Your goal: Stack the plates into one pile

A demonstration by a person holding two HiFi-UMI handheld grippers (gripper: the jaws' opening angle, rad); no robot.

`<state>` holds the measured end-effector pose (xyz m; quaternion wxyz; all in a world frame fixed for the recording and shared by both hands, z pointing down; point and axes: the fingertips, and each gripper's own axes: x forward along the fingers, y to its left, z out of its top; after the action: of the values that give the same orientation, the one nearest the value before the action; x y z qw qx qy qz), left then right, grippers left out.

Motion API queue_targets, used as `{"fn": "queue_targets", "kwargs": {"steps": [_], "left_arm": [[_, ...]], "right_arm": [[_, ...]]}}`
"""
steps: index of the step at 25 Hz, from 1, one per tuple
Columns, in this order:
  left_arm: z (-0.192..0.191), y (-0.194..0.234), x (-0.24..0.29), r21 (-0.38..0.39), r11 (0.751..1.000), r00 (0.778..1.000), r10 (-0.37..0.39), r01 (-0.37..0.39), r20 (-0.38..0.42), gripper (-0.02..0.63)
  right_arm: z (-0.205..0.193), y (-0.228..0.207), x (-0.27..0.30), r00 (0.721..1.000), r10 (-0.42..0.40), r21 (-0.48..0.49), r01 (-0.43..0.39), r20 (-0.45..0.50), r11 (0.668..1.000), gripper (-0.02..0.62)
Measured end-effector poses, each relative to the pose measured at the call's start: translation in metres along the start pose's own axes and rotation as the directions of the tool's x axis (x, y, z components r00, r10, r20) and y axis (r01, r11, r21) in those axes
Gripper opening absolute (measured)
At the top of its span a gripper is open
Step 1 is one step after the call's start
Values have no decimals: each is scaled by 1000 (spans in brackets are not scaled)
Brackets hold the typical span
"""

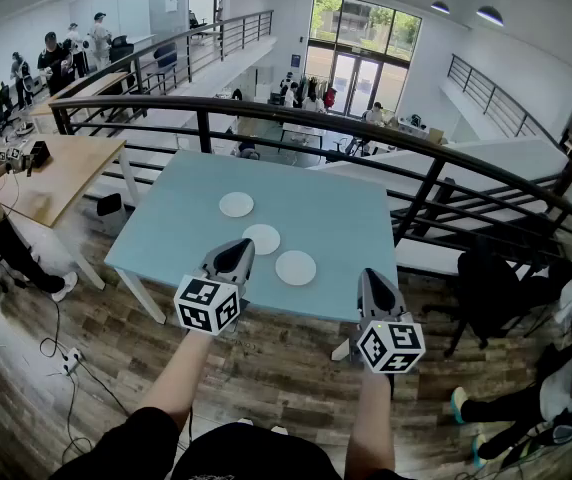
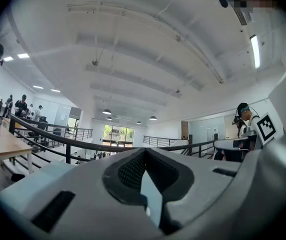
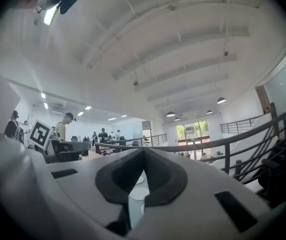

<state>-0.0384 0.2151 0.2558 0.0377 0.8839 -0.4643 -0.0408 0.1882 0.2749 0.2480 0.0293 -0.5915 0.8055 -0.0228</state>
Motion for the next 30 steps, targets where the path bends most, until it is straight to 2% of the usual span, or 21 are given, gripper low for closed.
{"fn": "queue_targets", "kwargs": {"steps": [15, 19, 30], "left_arm": [[-6, -33, -1, 22, 1000, 1000, 16, -17, 7, 8], [-5, -39, -5, 34, 999, 999, 37, -38, 28, 8], [-20, -51, -20, 50, 995, 997, 83, -83, 4, 8]], "right_arm": [[4, -24, -25, 1000, -3, 7, 3, 27, 1000, 7], [4, -30, -30, 999, 12, 16, -13, 33, 1000, 6], [-11, -39, -42, 997, 79, 50, -80, 25, 996, 6]]}}
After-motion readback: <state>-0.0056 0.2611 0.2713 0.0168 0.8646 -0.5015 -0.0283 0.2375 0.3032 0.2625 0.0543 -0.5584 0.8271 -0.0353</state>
